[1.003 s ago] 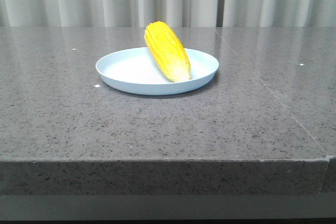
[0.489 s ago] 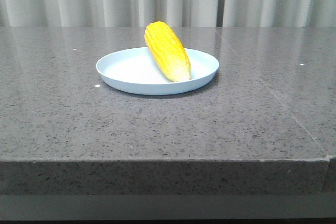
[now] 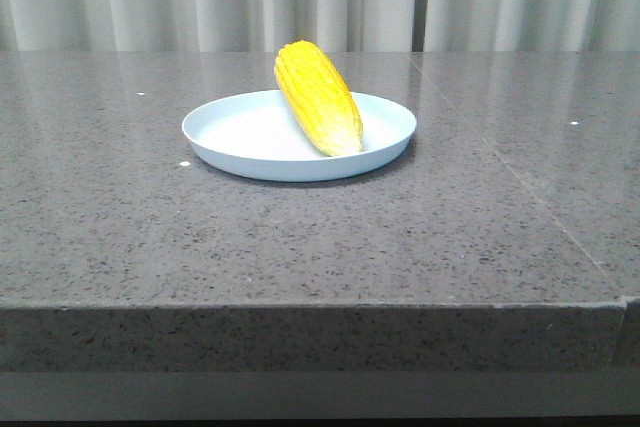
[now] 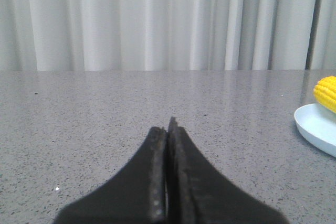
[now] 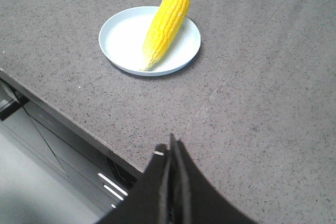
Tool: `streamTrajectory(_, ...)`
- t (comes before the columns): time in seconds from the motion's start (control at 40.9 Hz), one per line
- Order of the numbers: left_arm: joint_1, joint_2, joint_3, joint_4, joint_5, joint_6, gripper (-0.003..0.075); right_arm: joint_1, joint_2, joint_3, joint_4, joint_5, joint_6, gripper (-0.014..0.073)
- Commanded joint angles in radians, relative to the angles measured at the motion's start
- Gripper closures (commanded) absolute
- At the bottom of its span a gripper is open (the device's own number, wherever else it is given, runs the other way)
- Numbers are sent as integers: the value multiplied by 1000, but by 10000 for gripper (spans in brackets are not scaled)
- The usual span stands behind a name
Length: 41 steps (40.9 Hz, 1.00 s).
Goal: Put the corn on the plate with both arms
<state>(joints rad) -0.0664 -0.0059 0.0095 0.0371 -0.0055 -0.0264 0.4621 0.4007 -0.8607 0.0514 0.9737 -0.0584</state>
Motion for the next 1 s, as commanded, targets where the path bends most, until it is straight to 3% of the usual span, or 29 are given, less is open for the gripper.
streamTrajectory(0.0,3,-17,22,4,-80,-9,741,-91,-39,52,5,-150,0,660)
streamTrajectory(0.196,3,-17,22,4,-80,-9,741,-327,-227,350,5,-538,0,660)
streamTrajectory(0.318,3,-17,22,4,-80,-9,741,-412,-319,545,6,-708,0,660)
streamTrajectory(0.636,3,-17,22,4,-80,-9,741,-475,-428,865,16,-1011,0,660)
streamTrajectory(0.978,3,-17,22,4,-80,-9,741,-474,-428,865,52,-1007,0,660)
